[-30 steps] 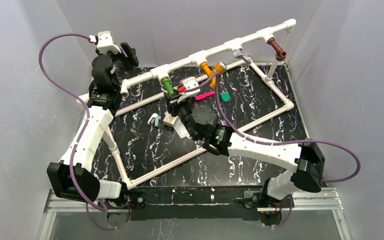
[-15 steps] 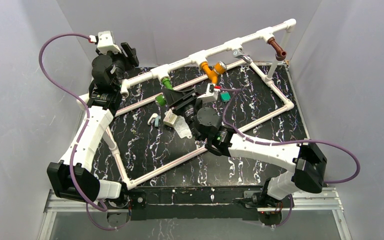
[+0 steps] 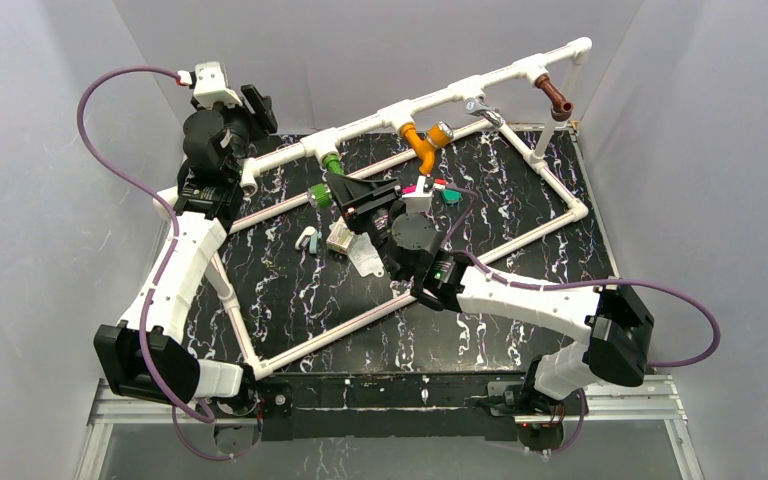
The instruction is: Install the water faucets
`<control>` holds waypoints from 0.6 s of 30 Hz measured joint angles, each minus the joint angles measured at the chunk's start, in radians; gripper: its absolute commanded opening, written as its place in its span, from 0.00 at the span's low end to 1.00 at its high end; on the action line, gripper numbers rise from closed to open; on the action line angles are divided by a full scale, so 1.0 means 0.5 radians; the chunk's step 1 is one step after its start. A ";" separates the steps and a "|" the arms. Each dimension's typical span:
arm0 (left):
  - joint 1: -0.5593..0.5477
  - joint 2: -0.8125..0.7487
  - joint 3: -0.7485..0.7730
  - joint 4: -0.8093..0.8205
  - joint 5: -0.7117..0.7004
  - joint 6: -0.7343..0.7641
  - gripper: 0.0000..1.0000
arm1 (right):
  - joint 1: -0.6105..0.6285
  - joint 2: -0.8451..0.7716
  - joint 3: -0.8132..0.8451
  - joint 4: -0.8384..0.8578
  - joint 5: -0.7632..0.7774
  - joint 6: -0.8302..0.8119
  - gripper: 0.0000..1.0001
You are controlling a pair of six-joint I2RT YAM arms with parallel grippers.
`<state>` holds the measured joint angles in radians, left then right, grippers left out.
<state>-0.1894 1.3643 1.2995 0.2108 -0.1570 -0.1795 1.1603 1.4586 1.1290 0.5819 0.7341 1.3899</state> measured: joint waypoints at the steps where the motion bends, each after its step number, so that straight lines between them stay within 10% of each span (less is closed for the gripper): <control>1: 0.000 0.000 0.000 0.001 0.000 0.000 0.59 | 0.000 0.000 0.000 -0.001 -0.001 0.004 0.35; 9: -0.014 0.000 0.000 -0.011 0.012 -0.001 0.59 | -0.009 -0.011 0.000 0.091 -0.092 -0.012 0.74; 18: -0.018 -0.001 0.000 -0.011 0.015 -0.001 0.59 | -0.013 -0.193 -0.095 0.007 -0.179 -0.063 0.88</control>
<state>-0.1986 1.3640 1.2995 0.2050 -0.1493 -0.1799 1.1538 1.3621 1.0813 0.5854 0.6445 1.3582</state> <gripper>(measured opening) 0.587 0.854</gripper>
